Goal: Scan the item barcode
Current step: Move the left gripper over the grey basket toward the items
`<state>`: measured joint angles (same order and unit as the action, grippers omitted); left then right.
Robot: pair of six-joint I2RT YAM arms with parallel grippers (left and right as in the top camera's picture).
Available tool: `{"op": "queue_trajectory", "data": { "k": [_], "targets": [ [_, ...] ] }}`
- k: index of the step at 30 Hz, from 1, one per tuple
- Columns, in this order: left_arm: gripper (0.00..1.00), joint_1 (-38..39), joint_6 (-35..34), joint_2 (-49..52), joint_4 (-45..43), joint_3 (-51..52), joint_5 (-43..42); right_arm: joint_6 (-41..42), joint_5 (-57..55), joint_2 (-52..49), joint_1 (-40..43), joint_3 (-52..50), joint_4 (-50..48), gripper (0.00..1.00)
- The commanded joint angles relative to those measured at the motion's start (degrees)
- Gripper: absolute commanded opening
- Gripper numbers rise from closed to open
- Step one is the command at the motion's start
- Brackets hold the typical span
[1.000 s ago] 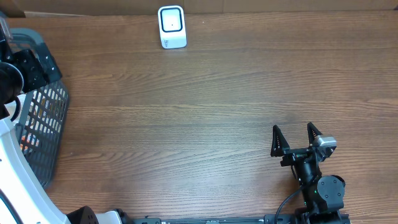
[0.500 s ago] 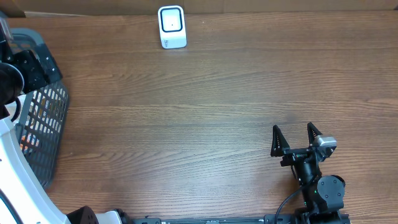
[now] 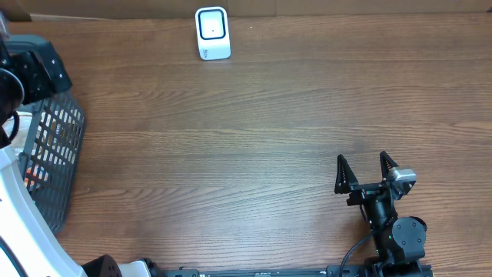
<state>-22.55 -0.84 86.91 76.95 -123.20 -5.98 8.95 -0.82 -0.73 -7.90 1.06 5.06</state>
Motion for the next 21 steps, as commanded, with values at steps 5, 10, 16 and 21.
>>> {"op": "queue_trajectory", "data": {
  "k": [5,10,16,21],
  "targets": [
    [1.0,-1.18,1.77,-0.02,-1.51,-3.04,-1.01,0.04,0.02,0.57,0.24,-0.59,-0.42,1.0],
    [1.0,-3.39,3.15,0.11,-0.87,-2.91,-0.98,0.04,0.02,0.57,0.24,-0.59,-0.42,1.0],
    [0.98,-3.41,6.99,0.09,0.39,-2.82,-1.16,0.04,0.02,0.57,0.24,-0.59,-0.42,1.0],
    [0.99,-3.41,7.3,0.24,0.81,-1.66,-1.49,0.04,0.02,0.57,0.24,-0.59,-0.42,1.0]
  ]
}}
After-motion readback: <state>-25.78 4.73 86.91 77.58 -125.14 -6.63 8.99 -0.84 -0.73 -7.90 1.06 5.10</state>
